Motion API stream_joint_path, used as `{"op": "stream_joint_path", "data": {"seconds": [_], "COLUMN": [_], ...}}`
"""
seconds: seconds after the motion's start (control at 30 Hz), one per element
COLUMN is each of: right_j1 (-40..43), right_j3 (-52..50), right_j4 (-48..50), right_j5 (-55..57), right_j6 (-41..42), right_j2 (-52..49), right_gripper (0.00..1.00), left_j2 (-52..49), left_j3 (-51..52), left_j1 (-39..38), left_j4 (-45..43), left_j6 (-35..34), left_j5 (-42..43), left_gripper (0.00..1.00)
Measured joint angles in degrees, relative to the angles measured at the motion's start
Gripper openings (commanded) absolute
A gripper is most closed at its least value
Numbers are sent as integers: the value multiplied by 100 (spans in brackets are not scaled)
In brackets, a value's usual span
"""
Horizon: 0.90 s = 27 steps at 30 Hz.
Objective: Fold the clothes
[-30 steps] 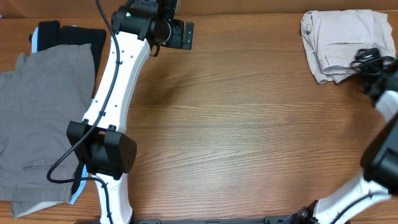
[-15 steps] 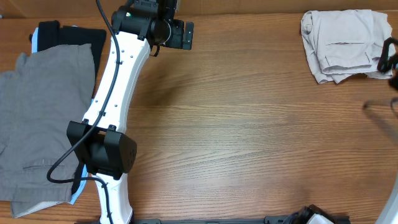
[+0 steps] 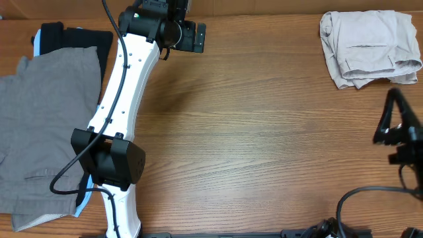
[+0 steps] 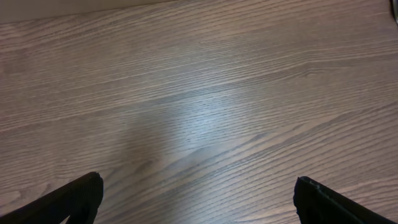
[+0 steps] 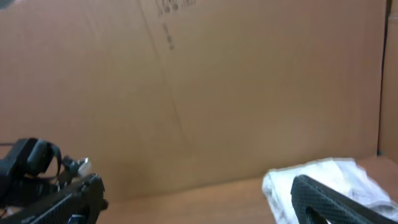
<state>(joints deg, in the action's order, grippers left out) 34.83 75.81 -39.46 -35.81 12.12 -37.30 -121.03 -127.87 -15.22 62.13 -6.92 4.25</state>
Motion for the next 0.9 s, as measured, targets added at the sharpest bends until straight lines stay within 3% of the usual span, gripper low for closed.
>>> {"op": "stream_joint_path", "data": {"seconds": [0.17,0.4,0.6,0.9], "right_j1": [-293,-2393,-2900,-3230], "right_j3": [-166,-1305,-3112,-6194], "right_j4": [-422,105,1567,3261], "right_j5": [238,1735,2430,2710], "right_j6": [-28,-656,-960,-1060], "right_j2": [17,13,426,2450], "right_gripper": [100,100,100,100], "left_j2": [0,0,0,0], "left_j3": [0,0,0,0], "left_j1": [0,0,0,0], "left_j4": [0,-2,-2,-2], "left_j6": [0,2,0,2], "left_j5": [0,0,2,-2], "left_gripper": [100,100,100,100]}}
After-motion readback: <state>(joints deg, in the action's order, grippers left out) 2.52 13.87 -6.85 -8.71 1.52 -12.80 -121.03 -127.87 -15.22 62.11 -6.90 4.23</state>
